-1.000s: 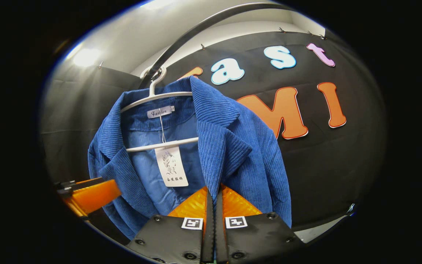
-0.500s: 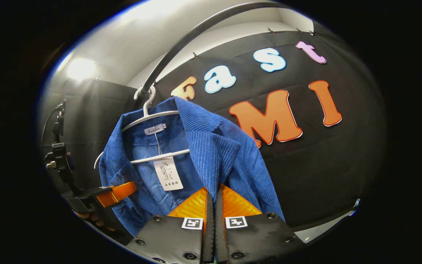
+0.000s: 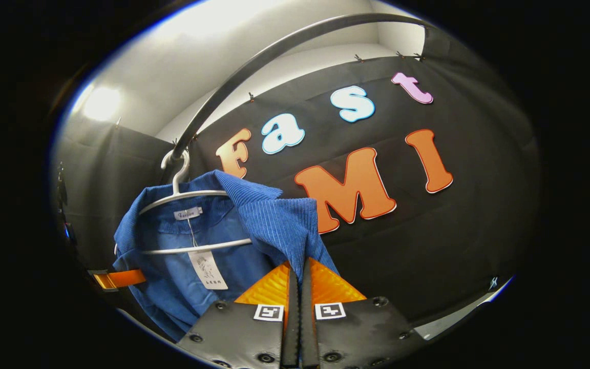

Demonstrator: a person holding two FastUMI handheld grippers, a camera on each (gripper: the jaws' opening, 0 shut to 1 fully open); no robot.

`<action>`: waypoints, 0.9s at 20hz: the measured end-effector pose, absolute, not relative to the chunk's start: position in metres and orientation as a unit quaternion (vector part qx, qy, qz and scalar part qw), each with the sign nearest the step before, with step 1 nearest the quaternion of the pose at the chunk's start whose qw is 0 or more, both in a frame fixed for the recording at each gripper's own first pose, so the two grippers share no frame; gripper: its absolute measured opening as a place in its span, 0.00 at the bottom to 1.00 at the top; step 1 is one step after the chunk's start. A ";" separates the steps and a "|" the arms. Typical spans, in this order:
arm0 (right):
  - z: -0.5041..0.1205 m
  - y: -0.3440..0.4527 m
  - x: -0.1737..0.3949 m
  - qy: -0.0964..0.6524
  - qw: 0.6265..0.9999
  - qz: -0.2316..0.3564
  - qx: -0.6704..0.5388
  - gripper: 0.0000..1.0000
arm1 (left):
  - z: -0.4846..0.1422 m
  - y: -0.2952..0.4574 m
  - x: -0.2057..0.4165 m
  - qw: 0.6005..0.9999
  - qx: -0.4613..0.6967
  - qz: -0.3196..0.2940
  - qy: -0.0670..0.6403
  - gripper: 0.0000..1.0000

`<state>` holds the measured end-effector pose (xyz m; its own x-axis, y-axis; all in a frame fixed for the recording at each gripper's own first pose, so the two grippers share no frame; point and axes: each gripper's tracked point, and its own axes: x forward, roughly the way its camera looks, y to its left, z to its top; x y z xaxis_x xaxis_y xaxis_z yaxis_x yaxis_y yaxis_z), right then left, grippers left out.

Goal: Grasp the clothes on the hanger with both hands and then place them into the laundry hamper below.

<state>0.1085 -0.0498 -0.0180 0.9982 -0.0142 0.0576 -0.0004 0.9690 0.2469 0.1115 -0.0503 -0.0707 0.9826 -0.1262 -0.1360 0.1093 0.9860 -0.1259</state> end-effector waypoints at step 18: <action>0.044 -0.120 0.220 0.034 0.902 0.072 0.424 0.09 | 0.059 0.032 0.104 0.998 -0.028 -0.051 -0.018 0.00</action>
